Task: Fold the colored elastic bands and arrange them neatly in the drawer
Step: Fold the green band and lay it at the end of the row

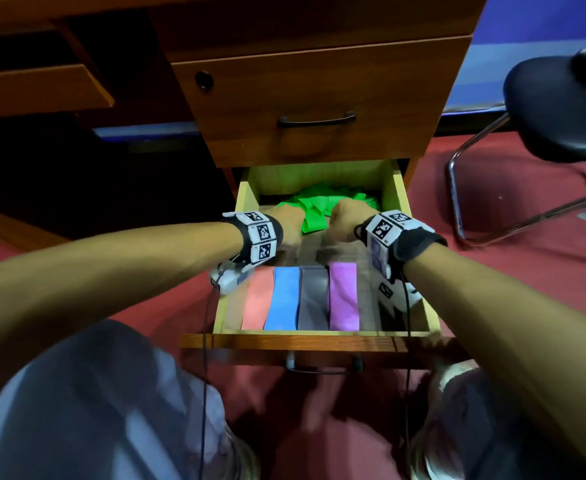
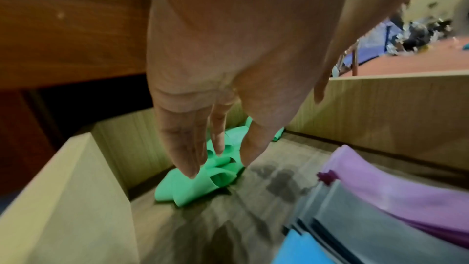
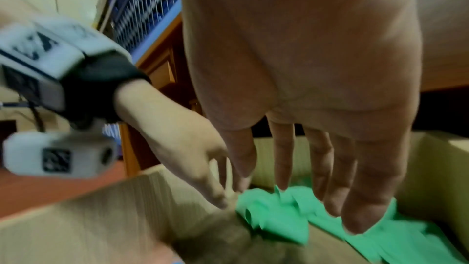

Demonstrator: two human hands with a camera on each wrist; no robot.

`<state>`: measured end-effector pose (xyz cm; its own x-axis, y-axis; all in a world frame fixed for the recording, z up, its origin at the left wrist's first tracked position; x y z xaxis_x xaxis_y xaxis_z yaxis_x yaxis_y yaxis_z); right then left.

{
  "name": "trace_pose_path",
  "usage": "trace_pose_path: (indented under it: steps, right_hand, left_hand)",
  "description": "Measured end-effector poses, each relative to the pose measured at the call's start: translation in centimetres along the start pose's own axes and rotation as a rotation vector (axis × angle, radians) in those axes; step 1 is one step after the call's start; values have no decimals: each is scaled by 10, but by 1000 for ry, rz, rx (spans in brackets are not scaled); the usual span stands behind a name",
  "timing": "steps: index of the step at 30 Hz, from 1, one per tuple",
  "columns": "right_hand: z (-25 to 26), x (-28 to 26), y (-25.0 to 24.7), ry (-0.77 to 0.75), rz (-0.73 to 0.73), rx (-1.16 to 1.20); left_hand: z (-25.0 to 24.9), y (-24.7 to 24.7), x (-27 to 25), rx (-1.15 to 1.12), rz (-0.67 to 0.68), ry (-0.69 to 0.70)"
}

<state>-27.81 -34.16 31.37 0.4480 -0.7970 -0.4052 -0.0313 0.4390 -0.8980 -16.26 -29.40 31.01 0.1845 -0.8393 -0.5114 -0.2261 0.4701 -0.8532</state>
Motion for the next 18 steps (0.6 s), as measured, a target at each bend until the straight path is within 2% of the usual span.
trace_pose_path:
  steps: [4,7,11,16,18]
  right_hand:
    - [9,-4,-28,-74,-44,86]
    - [9,-6,-38,-136,-69,100]
    - [15,-8,-40,-175,-77,46]
    - [15,-16,-45,-173,-69,46]
    - [13,-20,-48,-181,-73,56]
  left_hand:
    - [-7,-11,25,55,-108,15]
    - [-10,-15,53,-58,-129,-45]
    - [-15,-20,69,-146,-85,-126]
    - [0,12,128,-157,-43,-216]
    - [-11,1,100,-171,-51,-230]
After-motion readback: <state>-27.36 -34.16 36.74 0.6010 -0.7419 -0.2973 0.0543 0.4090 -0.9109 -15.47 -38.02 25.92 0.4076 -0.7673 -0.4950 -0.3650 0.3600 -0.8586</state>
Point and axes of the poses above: each hand's wrist, its own x-axis towards the middle knuckle, its own y-axis out of the palm, z = x × y, the point moved 4 cm from there along x, towards the middle knuckle, and after that the axes turned 6 degrees about -x, right-handed, at the moved point
